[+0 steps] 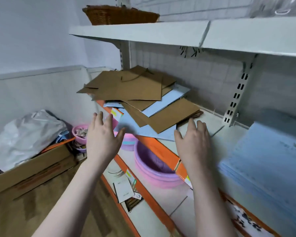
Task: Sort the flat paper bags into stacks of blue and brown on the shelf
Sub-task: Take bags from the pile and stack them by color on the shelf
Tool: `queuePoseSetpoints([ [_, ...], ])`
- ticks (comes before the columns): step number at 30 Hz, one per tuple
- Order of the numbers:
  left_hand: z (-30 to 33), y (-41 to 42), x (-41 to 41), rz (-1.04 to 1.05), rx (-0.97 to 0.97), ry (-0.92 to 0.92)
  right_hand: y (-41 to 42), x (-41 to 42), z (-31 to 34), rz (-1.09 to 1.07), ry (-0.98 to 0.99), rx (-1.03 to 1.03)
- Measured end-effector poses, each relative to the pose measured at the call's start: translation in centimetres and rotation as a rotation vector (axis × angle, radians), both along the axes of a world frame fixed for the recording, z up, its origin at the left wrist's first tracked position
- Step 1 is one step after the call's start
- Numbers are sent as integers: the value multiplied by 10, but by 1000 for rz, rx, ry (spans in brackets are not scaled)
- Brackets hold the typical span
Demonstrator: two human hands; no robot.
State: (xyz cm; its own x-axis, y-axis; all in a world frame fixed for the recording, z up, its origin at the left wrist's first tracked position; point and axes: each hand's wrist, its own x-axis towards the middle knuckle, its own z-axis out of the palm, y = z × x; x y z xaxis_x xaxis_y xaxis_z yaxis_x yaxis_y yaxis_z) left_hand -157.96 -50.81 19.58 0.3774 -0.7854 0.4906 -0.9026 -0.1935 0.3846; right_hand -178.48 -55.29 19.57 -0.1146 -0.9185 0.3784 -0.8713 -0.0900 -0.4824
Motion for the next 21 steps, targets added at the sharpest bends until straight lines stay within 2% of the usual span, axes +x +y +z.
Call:
queuePoseSetpoints([
  [4, 13, -60, 28, 17, 15, 13, -59, 31, 12, 10, 2, -5],
  [11, 20, -143, 69, -14, 43, 49, -127, 73, 20, 3, 114, 16],
  [21, 19, -268, 143, -163, 136, 47, -197, 142, 26, -90, 178, 118],
])
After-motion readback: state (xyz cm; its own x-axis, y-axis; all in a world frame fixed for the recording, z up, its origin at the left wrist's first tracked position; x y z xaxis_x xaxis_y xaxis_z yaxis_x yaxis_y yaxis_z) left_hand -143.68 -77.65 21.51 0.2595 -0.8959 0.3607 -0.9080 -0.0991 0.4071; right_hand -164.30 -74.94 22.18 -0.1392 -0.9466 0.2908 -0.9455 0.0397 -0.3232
